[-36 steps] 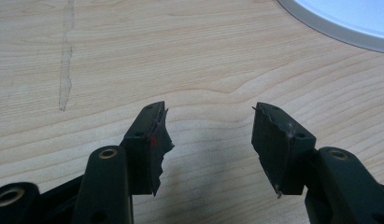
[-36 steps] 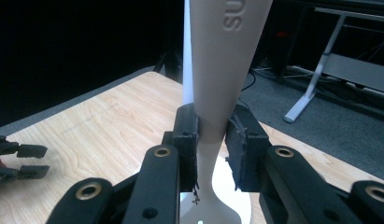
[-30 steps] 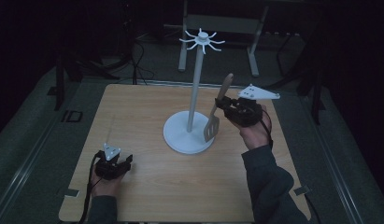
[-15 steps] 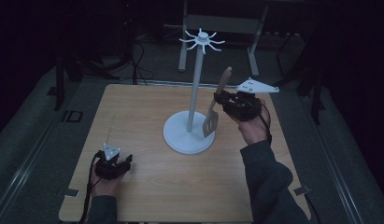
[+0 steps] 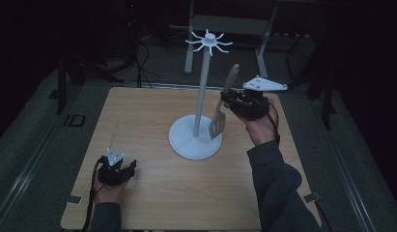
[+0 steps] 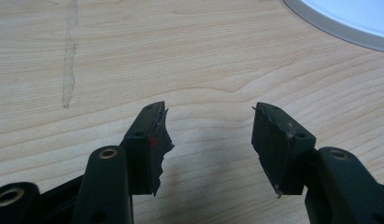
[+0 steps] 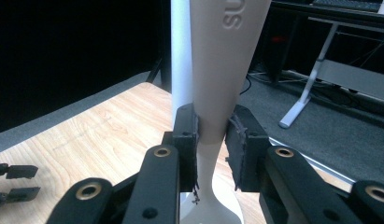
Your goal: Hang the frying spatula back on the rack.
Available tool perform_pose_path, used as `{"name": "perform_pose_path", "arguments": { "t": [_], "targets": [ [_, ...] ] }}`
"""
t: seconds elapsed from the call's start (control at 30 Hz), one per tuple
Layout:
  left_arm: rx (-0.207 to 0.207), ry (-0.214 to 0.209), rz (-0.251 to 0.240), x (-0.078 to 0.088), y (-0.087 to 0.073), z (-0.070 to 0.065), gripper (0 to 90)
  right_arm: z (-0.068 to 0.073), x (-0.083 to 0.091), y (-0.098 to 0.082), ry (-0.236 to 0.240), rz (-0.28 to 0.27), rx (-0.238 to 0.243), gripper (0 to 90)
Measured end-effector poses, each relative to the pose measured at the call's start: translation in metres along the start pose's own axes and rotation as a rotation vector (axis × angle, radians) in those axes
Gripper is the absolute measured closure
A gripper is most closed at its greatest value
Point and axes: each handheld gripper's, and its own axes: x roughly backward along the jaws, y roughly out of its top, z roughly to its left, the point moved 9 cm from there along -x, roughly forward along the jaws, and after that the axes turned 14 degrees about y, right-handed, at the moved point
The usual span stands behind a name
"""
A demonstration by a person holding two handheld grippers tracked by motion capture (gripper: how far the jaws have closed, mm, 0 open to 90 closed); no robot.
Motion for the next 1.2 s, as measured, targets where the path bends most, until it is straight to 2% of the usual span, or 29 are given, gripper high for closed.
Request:
{"name": "perform_pose_path", "arguments": {
  "t": [0.27, 0.73, 1.2],
  "targets": [
    [0.001, 0.001, -0.001, 0.001, 0.0, 0.001, 45.4, -0.003, -0.002, 0.007, -0.003, -0.005, -0.003, 74.5],
    [0.0, 0.002, 0.0, 0.001, 0.0, 0.0, 45.4, 0.0, -0.001, 0.02, 0.001, -0.012, 0.005, 74.5],
    [0.004, 0.002, -0.001, 0.001, 0.0, 0.001, 45.3, 0.002, -0.008, 0.031, 0.015, 0.025, 0.016, 74.5]
  ]
}}
